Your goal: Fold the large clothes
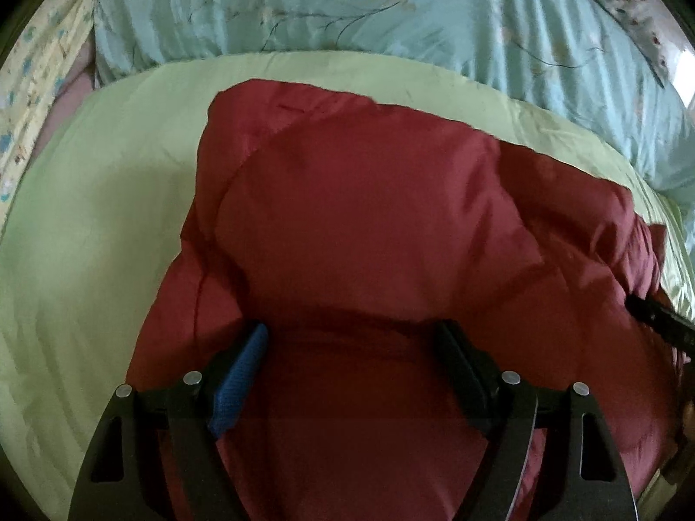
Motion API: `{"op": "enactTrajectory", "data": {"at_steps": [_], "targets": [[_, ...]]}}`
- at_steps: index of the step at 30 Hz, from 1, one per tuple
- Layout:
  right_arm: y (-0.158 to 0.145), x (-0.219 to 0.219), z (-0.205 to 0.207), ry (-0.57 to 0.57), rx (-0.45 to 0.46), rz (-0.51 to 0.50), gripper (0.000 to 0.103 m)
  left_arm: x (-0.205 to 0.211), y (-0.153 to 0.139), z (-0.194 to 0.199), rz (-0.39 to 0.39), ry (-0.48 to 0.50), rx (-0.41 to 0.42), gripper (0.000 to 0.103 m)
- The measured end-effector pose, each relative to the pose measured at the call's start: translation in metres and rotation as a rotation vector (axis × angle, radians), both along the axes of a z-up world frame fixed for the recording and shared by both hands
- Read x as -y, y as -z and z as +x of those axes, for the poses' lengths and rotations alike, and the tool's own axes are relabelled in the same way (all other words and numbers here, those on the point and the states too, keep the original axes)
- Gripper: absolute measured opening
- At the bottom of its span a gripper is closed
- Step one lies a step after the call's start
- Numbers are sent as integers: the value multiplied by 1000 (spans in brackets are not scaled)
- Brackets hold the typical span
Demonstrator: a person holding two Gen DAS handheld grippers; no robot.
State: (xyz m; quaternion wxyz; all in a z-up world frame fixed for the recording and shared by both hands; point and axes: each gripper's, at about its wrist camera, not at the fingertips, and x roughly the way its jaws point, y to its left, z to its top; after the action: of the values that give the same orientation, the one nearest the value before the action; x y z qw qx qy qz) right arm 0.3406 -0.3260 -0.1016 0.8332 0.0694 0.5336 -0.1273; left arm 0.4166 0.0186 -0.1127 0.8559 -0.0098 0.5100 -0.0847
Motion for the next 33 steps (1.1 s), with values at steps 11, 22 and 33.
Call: {"op": "enactTrajectory", "data": {"at_steps": [11,22,33], "targets": [[3,21,-4,86,59,85,83,-22,24,59,-93,-98,-53,78],[2,37,-15,157,116,144,75,-38,25,78,-161,-131,-67,70],[-1,43,-21,182,158,156,67,-39,-26,-38,-208,-4,93,69]]}}
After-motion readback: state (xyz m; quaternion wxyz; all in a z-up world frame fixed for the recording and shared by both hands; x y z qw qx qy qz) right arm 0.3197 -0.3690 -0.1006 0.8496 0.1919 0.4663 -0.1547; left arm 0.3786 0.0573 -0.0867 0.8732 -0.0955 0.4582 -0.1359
